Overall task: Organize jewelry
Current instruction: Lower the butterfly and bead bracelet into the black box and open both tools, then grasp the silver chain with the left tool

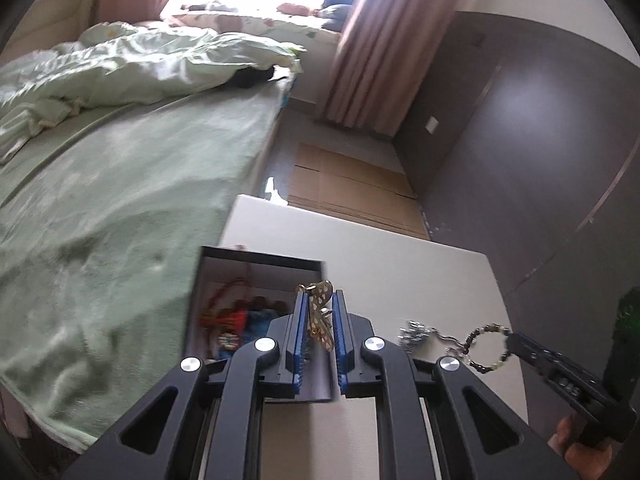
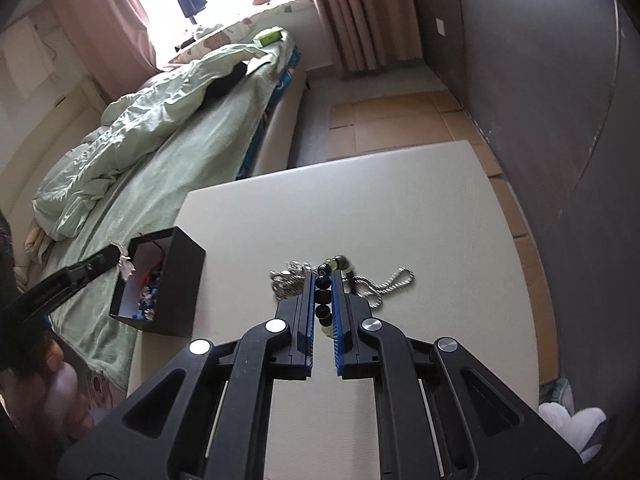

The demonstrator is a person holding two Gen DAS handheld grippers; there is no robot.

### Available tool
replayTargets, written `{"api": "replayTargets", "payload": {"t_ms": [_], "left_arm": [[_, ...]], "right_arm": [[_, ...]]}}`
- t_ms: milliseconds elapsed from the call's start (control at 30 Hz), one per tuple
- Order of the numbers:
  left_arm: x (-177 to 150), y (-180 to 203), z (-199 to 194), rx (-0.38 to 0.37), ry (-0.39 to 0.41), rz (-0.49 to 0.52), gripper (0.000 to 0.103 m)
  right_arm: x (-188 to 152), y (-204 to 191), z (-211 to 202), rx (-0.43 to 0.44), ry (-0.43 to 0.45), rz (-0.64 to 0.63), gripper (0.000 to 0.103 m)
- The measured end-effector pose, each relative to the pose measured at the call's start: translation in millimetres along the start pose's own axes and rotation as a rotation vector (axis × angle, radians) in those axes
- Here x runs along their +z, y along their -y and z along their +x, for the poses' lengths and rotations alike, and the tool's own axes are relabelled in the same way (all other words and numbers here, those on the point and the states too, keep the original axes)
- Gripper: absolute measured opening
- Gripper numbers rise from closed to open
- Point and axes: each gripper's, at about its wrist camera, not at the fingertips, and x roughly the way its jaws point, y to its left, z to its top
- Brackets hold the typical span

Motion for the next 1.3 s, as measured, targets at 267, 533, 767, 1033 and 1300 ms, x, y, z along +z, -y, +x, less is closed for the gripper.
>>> {"api": "replayTargets", "payload": {"t_ms": [267,533,767,1033,1300], "left_arm": [[-1,-32,3,-0.029,-0.019,-0.067,0.036],[-1,-60,-15,-0.024,0.032,-0.14,0.056],[-3,-73,-25,0.023,0.048,-0.15,0.056],[-2,-83,-18,0.043,0.036,-0.174,0.056],[-3,-73,-18,0.061,0.046,-0.127,0.056]], "right_arm": [[14,-40,5,0.072,0.026,-0.058,0.009],[25,-100,9,0.176,0.044,-0.15,0.009],[32,-150,18,0.241,0.04,-0.238,0.009],[28,-167,51,0.235,-0.043,-0.24,0.022],[44,-108,33,0.199,0.001,-0.092,0.074]]}}
